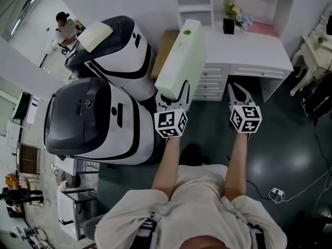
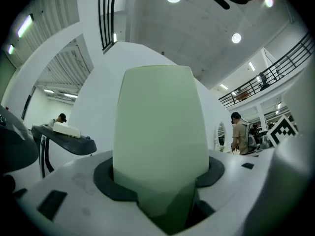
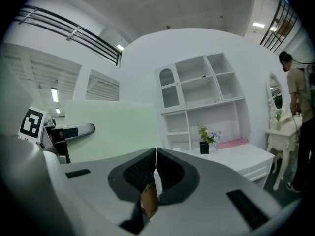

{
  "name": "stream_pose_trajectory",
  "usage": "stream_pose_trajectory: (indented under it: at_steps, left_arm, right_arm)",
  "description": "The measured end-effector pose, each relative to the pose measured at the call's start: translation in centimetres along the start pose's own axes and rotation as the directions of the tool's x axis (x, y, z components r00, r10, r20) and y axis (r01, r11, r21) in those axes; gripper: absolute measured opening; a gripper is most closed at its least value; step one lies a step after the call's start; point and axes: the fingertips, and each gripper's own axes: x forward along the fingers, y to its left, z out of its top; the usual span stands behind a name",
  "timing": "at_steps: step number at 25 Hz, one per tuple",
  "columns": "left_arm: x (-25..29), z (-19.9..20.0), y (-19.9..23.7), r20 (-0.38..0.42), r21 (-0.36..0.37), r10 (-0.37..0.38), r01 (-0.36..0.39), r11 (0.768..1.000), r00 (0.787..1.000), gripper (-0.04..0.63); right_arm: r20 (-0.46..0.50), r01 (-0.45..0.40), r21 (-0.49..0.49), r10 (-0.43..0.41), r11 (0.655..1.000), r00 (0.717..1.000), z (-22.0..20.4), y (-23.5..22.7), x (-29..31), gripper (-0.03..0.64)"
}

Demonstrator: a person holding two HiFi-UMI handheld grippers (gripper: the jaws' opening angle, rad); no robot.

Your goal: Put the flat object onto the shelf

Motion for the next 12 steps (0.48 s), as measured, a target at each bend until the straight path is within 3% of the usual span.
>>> stream_pose_trajectory:
  at_steps: [12]
  left_arm:
    - [0.7, -2.6, 2.4, -0.047, -0.023, 0.041, -0.042, 0.999, 0.998, 0.276]
  right_arm:
    - [-0.049, -0.033, 0.033, 0.034, 0.999, 0.998, -2.2, -0.5, 2.8, 0.069]
